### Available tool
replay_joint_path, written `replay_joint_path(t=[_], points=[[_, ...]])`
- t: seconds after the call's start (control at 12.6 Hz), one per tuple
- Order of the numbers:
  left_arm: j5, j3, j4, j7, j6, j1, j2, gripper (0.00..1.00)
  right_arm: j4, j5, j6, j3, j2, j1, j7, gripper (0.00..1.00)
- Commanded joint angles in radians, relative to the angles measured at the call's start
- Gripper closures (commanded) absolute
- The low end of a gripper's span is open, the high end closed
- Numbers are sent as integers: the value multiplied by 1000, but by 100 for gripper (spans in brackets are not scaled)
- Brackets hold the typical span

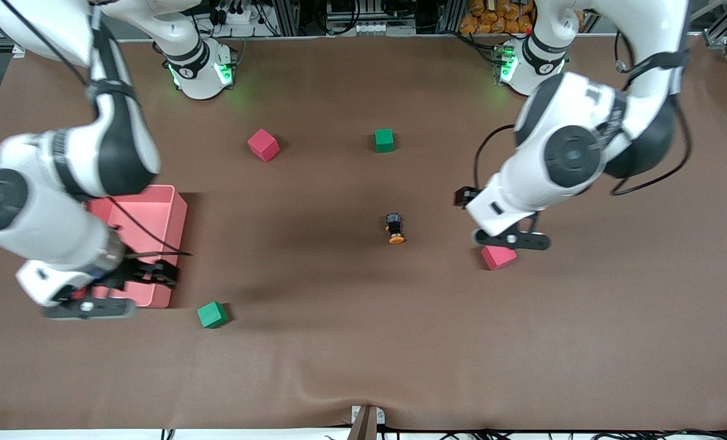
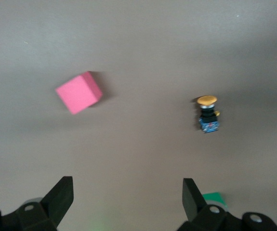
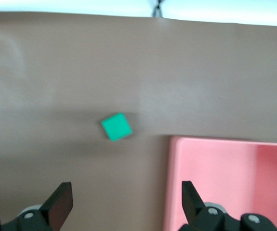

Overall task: Place and upright button with both arms
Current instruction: 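Lower the left gripper around the button while the right gripper draws back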

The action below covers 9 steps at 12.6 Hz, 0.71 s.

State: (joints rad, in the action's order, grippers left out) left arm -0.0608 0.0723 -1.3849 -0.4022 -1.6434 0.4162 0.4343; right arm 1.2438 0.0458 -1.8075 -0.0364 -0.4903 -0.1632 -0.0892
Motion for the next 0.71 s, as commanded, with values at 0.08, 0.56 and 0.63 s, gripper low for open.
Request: replay_joint_path(t=[0.08, 0.56, 0.63], points=[[-28, -9, 44, -151, -97, 65, 95, 0, 42, 3, 95, 24, 82, 99, 142, 0], [-28, -11, 44, -301, -329, 150, 256, 0, 42, -124, 112, 20, 95, 195, 293, 0], [-25, -20, 44, -357, -369, 191, 283, 0, 42, -124, 114, 19, 95, 197, 293, 0]])
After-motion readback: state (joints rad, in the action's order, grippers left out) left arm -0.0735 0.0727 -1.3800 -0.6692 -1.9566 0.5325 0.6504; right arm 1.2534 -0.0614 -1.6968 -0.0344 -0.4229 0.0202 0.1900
